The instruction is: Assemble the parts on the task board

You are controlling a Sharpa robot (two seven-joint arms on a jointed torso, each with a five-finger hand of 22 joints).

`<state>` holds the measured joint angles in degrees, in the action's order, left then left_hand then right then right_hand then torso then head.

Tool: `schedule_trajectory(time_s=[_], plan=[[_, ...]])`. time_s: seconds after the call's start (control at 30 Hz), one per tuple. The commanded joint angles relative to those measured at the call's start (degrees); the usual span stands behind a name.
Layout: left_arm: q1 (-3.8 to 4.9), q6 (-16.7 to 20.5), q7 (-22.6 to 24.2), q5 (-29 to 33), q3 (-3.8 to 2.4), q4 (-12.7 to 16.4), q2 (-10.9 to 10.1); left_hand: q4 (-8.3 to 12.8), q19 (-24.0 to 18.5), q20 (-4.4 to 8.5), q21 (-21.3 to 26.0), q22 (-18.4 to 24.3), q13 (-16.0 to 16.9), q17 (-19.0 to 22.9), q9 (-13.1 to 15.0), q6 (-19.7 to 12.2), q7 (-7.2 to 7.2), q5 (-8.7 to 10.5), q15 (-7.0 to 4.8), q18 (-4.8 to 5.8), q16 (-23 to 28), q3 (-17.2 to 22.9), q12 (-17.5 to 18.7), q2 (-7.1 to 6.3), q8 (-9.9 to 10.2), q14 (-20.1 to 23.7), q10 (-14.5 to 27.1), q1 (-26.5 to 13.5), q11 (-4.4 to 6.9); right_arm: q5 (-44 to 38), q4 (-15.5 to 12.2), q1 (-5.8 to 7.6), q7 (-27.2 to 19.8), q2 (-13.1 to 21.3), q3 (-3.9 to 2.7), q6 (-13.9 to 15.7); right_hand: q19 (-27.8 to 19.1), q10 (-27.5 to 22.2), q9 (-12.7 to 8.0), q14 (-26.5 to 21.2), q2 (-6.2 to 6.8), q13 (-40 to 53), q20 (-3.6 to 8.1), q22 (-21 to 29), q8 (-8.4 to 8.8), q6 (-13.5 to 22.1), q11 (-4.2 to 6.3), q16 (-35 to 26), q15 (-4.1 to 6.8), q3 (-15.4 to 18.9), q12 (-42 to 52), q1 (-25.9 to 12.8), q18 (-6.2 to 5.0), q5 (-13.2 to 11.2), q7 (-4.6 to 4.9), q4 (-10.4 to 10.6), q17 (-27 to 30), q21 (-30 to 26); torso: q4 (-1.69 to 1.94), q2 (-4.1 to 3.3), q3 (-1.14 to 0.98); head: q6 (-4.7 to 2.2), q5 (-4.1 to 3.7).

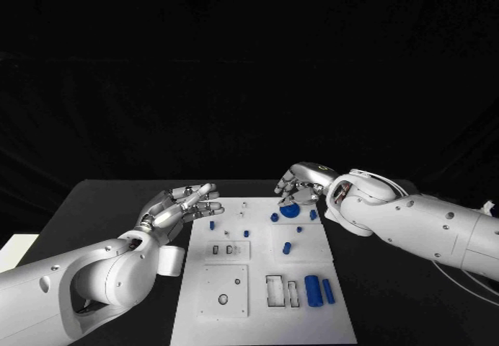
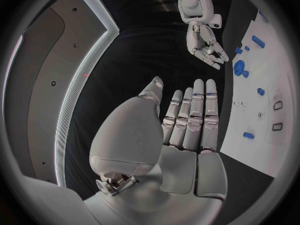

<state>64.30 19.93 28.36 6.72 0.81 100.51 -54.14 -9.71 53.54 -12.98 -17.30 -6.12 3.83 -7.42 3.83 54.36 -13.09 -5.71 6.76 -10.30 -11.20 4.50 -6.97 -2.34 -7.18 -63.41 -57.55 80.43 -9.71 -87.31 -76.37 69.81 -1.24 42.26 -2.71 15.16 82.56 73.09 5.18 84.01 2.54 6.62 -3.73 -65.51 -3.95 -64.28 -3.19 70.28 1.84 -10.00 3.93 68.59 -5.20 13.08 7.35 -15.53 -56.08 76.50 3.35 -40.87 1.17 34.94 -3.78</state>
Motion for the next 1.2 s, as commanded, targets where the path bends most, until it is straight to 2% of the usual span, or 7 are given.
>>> schedule_trajectory(time_s=[0.03,0.3,0.6,0.8,0.93,1.03,1.2], plan=[[0.09,-2.3,-0.8,0.7,-0.08,0.7,-0.1,0.3,0.2,-0.23,0.5,0.2,-0.1,-0.1,-0.1,0.3,0.04,0.13,0.21,-0.21,0.5,-0.4,0.5,0.52,0.5,-0.1,-0.3,0.0,-0.25,-11.4,-0.5,0.42,4.7,-0.4,-0.04,-4.2,-0.3,-0.9,0.1,2.1,0.05,0.2,-0.31,-1.2,0.22,-0.3,-0.07,1.1,-0.36,-0.4,-0.3,-0.2,0.78,0.4,-0.20,0.3,-1.3,1.0,0.65,-1.45,0.13,-0.30,-0.49],[0.10,-2.4,-1.2,0.7,-0.11,1.7,-0.6,0.4,0.2,-0.31,0.7,0.5,-0.1,-0.1,-0.1,0.3,-0.14,0.12,0.32,-0.21,0.9,-0.6,0.8,0.66,0.9,-0.1,-0.2,-0.2,-0.38,-15.1,-0.8,0.76,5.9,-1.0,-0.04,-6.8,-1.0,-2.7,0.2,1.7,0.17,0.2,-0.72,-2.2,0.32,-0.2,-0.38,2.2,-0.64,-1.3,-0.4,0.0,0.81,-0.2,-0.22,0.4,-2.2,2.2,1.07,-2.24,0.20,-0.26,-0.96],[0.10,-2.2,-1.3,0.7,-0.21,2.8,-1.4,0.5,0.2,-0.39,0.9,0.6,-0.1,-0.1,-0.1,0.2,-0.30,0.12,0.42,-0.20,1.2,-0.7,1.2,0.74,1.2,0.0,-0.1,-0.3,-0.52,-16.9,-1.1,0.80,5.9,-1.0,-0.02,-9.6,-1.5,-4.6,0.2,1.4,0.45,-0.4,-1.17,-2.5,0.37,0.3,-0.86,2.3,-1.01,-1.3,-0.5,0.1,0.75,-2.0,0.04,0.9,-2.1,2.6,1.19,-2.72,0.19,-0.29,-0.96],[0.12,-2.0,-1.4,0.7,-0.25,2.8,-1.6,0.6,0.2,-0.43,1.0,0.7,-0.1,-0.1,-0.1,0.1,-0.36,0.11,0.47,-0.19,1.4,-0.8,1.3,0.79,1.3,0.0,0.0,-0.4,-0.57,-17.1,-1.2,0.80,5.6,-0.9,0.01,-10.8,-2.1,-6.5,0.1,1.2,0.30,-1.3,-1.53,-2.2,0.40,0.8,-1.25,2.3,-1.36,-1.4,-0.5,0.7,0.64,-2.1,0.26,1.4,-1.8,2.7,1.34,-2.92,0.34,-0.48,-1.04],[0.15,-1.7,-1.5,0.7,-0.27,2.6,-1.6,0.9,0.0,-0.63,1.5,1.1,-0.1,-0.1,-0.1,-0.2,-0.78,0.11,0.71,-0.16,2.0,-1.1,2.0,0.86,1.9,0.3,0.5,-0.5,-0.91,-17.2,-1.1,0.79,5.4,-1.1,0.03,-11.4,-2.2,-6.8,0.0,1.1,-0.04,-1.6,-1.64,-2.1,0.40,1.0,-1.33,2.2,-1.44,-1.6,-0.4,0.9,0.60,-2.3,0.32,1.6,-1.6,2.7,1.40,-3.09,0.33,-0.54,-1.02],[0.17,-1.4,-1.6,0.7,-0.28,2.5,-1.7,0.9,0.0,-0.66,1.5,1.1,-0.1,-0.1,-0.1,-0.3,-0.82,0.10,0.75,-0.16,2.0,-1.1,2.1,0.87,2.0,0.3,0.5,-0.5,-0.95,-17.1,-0.9,0.74,5.2,-1.4,0.07,-11.8,-2.5,-6.8,-0.1,1.1,-0.77,-2.1,-1.79,-2.2,0.35,1.1,-1.36,2.2,-1.54,-2.3,-0.3,1.6,0.57,-4.5,0.35,1.9,-1.6,2.9,1.39,-3.23,0.37,-0.54,-1.12],[0.19,-0.9,-1.8,0.7,-0.30,2.3,-1.7,1.0,-0.1,-0.69,1.6,1.2,-0.1,-0.1,-0.1,-0.3,-0.89,0.09,0.79,-0.17,2.2,-1.1,2.2,0.98,2.1,0.4,0.6,-0.4,-1.01,-17.0,-0.5,0.63,4.4,-1.8,0.17,-12.5,-2.6,-6.6,-0.1,1.0,-1.75,-2.6,-1.84,-2.2,0.28,0.8,-1.35,2.3,-1.53,-3.5,-0.3,2.4,0.54,-5.0,0.25,2.1,-1.5,3.0,1.51,-3.32,0.41,-0.46,-1.36]])
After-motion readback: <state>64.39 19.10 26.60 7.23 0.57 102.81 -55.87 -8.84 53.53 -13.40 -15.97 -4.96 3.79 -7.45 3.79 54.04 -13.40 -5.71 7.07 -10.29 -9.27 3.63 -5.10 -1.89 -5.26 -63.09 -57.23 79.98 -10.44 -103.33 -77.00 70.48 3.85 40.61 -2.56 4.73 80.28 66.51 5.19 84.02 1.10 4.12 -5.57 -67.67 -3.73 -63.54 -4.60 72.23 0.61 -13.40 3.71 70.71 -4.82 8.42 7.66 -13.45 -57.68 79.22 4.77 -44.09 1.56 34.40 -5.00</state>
